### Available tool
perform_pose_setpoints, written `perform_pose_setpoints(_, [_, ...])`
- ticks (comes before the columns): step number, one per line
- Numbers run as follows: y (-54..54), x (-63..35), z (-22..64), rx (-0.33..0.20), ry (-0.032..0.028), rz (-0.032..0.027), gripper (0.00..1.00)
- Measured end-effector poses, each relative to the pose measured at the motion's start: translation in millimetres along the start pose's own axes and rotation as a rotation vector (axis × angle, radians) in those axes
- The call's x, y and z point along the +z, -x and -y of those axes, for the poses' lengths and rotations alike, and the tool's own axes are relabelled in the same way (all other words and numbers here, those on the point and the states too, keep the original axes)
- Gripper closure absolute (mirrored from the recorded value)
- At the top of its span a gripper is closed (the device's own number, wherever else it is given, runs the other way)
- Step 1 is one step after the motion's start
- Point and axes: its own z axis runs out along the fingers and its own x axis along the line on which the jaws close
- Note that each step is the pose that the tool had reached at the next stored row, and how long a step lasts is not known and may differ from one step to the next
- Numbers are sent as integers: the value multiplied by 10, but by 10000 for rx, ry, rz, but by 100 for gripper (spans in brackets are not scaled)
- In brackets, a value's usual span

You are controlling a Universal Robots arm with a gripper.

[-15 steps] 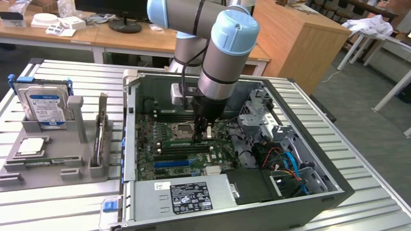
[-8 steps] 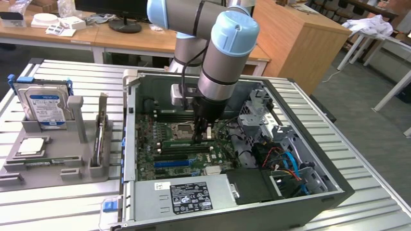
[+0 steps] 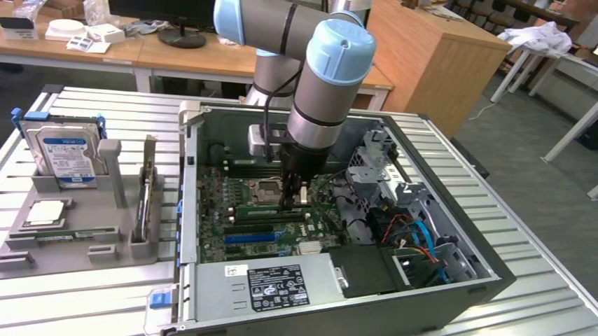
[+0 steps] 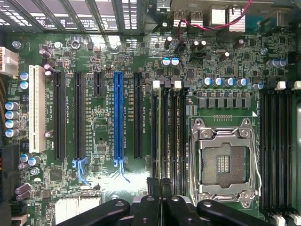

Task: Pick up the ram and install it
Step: 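Insert the ram into the slot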

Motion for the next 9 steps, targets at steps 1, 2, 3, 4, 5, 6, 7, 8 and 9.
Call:
perform_pose_setpoints(1, [0,0,-2,0,0,1,88])
perform_pose_setpoints(2, [0,1,-5,-1,-2,1,88])
perform_pose_setpoints(3, [0,1,-8,-1,-2,2,88])
perform_pose_setpoints(4, [0,1,-8,-1,-2,2,88])
perform_pose_setpoints(5, [0,1,-8,-2,-2,2,88])
perform_pose_setpoints(6, [0,1,-8,-1,-2,2,88])
perform_pose_setpoints(7, [-3,1,-9,0,-2,2,88])
perform_pose_setpoints(8, [-7,1,-9,1,-3,2,88])
perform_pose_setpoints(9, [-11,0,-9,1,-3,2,88])
